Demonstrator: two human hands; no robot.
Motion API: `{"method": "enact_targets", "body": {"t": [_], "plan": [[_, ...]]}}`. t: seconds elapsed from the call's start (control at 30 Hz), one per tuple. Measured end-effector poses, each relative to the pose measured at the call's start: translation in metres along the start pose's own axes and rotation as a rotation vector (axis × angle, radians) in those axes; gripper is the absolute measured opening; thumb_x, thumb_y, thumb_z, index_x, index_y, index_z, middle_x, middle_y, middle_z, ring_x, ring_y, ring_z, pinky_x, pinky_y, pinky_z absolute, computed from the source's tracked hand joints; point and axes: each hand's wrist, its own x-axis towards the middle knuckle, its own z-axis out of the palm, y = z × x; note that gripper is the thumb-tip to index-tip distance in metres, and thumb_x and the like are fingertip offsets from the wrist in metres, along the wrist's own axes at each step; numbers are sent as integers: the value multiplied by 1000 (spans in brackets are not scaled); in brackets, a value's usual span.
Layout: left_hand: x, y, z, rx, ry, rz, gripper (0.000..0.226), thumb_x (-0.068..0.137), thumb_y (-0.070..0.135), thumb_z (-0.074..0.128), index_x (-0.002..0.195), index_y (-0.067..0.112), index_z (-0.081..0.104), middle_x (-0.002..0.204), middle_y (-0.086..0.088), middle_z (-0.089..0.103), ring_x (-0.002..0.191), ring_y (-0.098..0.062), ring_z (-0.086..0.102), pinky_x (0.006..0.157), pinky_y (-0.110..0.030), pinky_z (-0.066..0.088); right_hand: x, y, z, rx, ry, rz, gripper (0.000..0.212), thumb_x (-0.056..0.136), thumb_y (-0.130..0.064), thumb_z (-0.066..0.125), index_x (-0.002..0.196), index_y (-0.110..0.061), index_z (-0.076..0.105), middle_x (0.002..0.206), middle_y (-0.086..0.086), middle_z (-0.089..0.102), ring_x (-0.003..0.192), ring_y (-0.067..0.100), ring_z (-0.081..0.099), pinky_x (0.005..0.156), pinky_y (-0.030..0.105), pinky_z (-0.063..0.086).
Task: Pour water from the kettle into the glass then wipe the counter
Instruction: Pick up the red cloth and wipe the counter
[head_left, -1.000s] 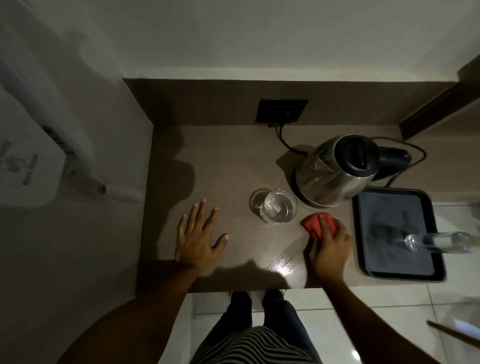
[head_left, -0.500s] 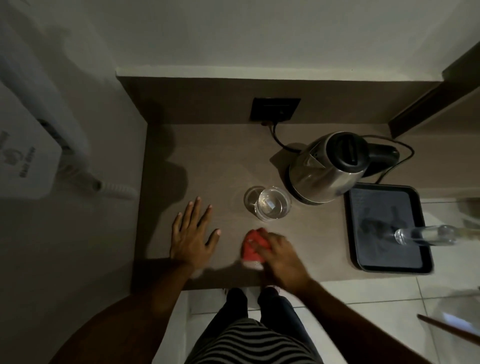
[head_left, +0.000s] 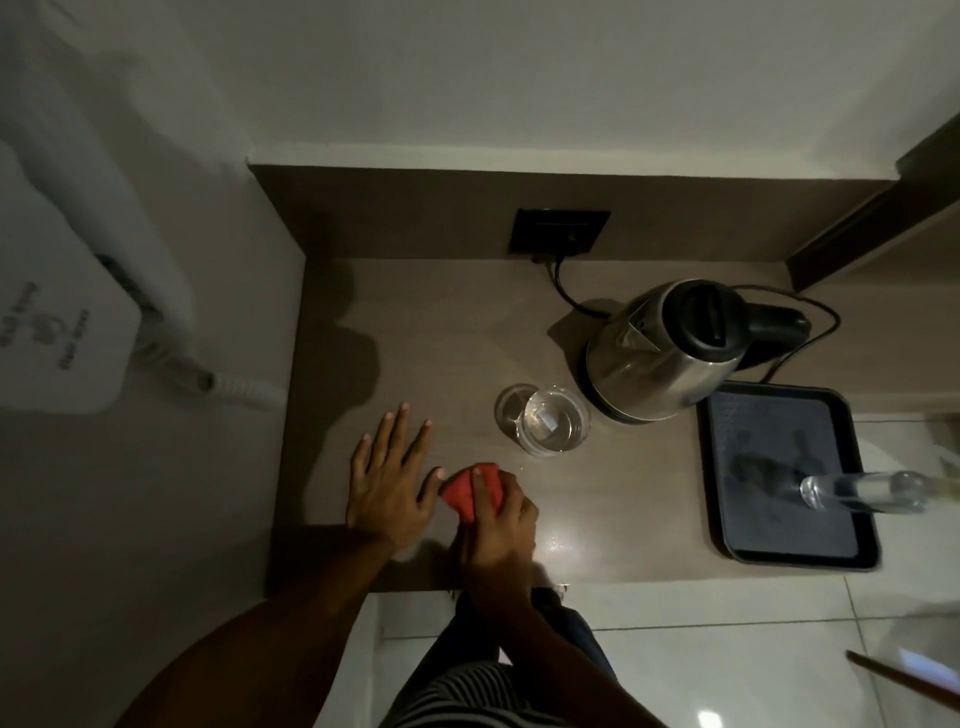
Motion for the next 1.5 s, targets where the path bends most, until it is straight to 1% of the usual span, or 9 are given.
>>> {"method": "enact_targets", "body": {"t": [0.1,0.23,0.53,0.77,0.87,1.0,1.3,1.4,1.5], "plan": [[0,-1,-2,3,5,1,67,99,62,11,159,31,13,170,-6,6,155,-25,4,122,-47,3,12,4,-10,-16,-57,-3,90,88,-75,16,141,-10,48,140,28,49,115,51,52,87,58,54],[-2,0,-2,-3,25,1,67,98,61,19,158,31,16,169,-6,12,155,-25,11,121,-48,9,5,50,-34,-47,45,136,62,82,-31,61,140,-14,46,138,29,47,107,50,51,85,57,53],[-1,1,-3,-12,0,-4,69,97,61,23,158,31,15,169,-6,7,155,-26,8,122,-51,12,35,110,-67,-126,264,273,60,83,-17,66,139,-8,47,136,31,41,107,52,46,90,56,45],[0,1,-3,10,-1,-3,70,96,61,23,158,29,18,169,-8,9,155,-27,10,122,-52,13,-29,18,9,-110,-96,-61,77,64,-33,89,133,-16,58,130,27,59,104,44,62,78,50,60],[0,1,-5,-2,18,-1,69,96,60,24,157,28,21,168,-8,13,154,-27,12,121,-52,15,-23,28,-1,-147,-145,-238,87,58,-40,91,135,-21,56,134,20,59,107,39,64,78,47,61],[-2,0,-4,-20,11,-2,69,96,61,25,157,28,23,169,-6,13,154,-26,13,122,-50,14,-1,105,-49,-258,-225,-249,77,77,-26,70,148,-24,40,157,18,31,134,42,37,110,46,33],[1,2,-8,-19,-6,-12,69,95,61,25,157,30,19,169,-6,11,155,-26,11,122,-49,12,49,138,-81,-160,339,285,60,79,-17,60,136,-4,48,135,33,43,106,50,47,91,52,38],[-2,2,-10,-24,-2,-14,70,94,61,23,157,31,16,169,-5,10,155,-26,11,122,-50,13,7,94,-36,13,192,320,59,79,-19,63,136,-5,52,136,33,45,106,47,50,93,48,42],[-2,2,-11,-43,-11,-16,71,94,61,24,157,29,21,169,-6,12,155,-27,11,122,-51,14,-47,52,0,77,-90,-72,39,93,-43,53,125,-21,62,126,19,61,106,35,61,90,49,54]]}}
